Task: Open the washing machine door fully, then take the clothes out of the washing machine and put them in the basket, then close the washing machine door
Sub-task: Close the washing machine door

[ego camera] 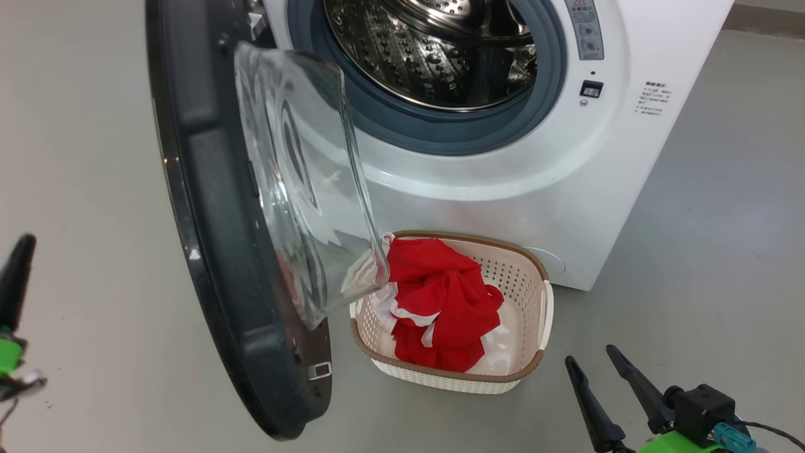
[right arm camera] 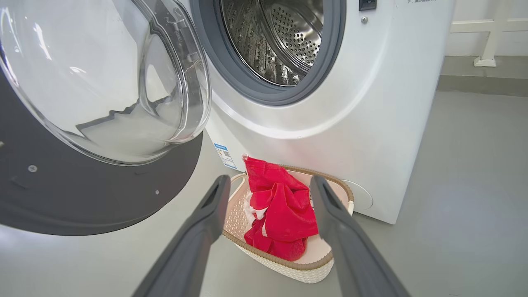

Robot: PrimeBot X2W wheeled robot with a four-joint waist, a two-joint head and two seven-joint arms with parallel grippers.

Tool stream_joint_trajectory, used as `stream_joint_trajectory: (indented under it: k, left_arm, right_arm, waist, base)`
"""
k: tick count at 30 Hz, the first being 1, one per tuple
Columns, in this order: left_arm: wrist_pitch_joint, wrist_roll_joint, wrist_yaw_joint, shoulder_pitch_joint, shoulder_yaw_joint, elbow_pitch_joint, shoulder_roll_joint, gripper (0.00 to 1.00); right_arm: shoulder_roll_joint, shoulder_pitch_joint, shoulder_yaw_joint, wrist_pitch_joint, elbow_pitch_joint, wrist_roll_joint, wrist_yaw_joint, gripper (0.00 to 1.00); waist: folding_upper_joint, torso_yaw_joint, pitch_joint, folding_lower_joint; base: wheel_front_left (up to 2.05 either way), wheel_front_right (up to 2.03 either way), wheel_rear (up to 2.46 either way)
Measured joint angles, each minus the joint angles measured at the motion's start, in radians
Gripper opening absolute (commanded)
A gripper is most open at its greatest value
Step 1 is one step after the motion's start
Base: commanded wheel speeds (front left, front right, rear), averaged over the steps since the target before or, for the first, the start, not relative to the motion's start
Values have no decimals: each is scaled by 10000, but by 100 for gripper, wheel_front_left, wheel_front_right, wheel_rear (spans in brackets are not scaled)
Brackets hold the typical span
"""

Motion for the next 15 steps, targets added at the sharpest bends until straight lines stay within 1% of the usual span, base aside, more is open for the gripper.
stream_joint_trajectory:
  k: [4, 7, 15]
  left_arm:
    - [1037, -1085, 0, -493, -56, 81, 301, 0]
    - [1820, -1678, 0, -661, -169, 79, 497, 0]
    - [3354, -3066, 0, -1039, -268, -458, 614, 0]
  right_arm:
    - [-6, -16, -2, 0, -2, 0, 0, 100]
    - [-12, -27, 8, 0, 0, 0, 0, 100]
    - [-13, -119, 44, 2, 6, 0, 0, 100]
  waist:
    - [0, 10, 104, 0]
    - [-1, -8, 161, 0]
    - [0, -79, 290, 0]
  base:
    - [0, 0, 0]
    - [0, 0, 0]
    - [0, 0, 0]
